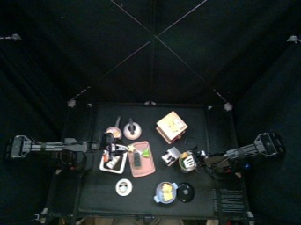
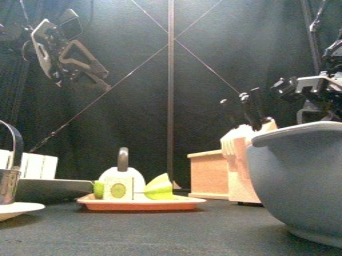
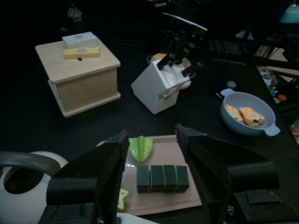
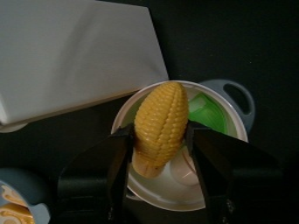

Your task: Place corn on plate

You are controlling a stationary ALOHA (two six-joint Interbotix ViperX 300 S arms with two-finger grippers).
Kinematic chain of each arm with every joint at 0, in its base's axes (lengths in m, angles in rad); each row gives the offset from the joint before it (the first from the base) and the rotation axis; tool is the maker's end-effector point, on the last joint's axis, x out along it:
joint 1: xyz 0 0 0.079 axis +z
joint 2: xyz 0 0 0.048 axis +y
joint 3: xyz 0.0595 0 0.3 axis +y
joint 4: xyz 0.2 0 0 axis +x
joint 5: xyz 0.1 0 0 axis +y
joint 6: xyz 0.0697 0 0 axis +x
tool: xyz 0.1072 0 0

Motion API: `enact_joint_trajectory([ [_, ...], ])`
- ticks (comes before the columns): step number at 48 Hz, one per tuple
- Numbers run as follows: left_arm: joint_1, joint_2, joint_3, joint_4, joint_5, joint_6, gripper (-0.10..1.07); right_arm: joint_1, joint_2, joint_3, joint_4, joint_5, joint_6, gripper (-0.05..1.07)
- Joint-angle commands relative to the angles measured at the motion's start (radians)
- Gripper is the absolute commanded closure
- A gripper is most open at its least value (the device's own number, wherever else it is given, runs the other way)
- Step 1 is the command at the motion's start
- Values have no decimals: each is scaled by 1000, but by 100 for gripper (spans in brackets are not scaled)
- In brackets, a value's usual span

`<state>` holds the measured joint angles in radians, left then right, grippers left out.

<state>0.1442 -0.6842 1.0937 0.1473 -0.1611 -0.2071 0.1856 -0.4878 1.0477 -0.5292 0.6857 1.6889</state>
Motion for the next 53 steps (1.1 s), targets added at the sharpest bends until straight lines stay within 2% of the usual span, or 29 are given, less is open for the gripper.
enact_joint_trajectory([
  [1, 3, -2, -12, 0, -9, 2, 13, 5, -14, -23, -12, -23, 0, 40],
  [10, 3, -6, -11, 0, -9, 3, 13, 44, -31, -67, -35, -69, 3, 40],
  [25, 3, -32, 2, 0, -9, 2, 13, 144, -51, -176, -109, -67, -2, 40],
  [32, 3, -35, 3, -2, -9, 2, 13, 152, -40, -207, -153, -98, 3, 40],
  [44, 3, -35, 2, 0, -9, 2, 13, 149, 44, -262, -245, -279, -2, 40],
  [53, 3, -37, 3, 0, -9, 2, 13, 146, 81, -305, -298, -299, -2, 40],
])
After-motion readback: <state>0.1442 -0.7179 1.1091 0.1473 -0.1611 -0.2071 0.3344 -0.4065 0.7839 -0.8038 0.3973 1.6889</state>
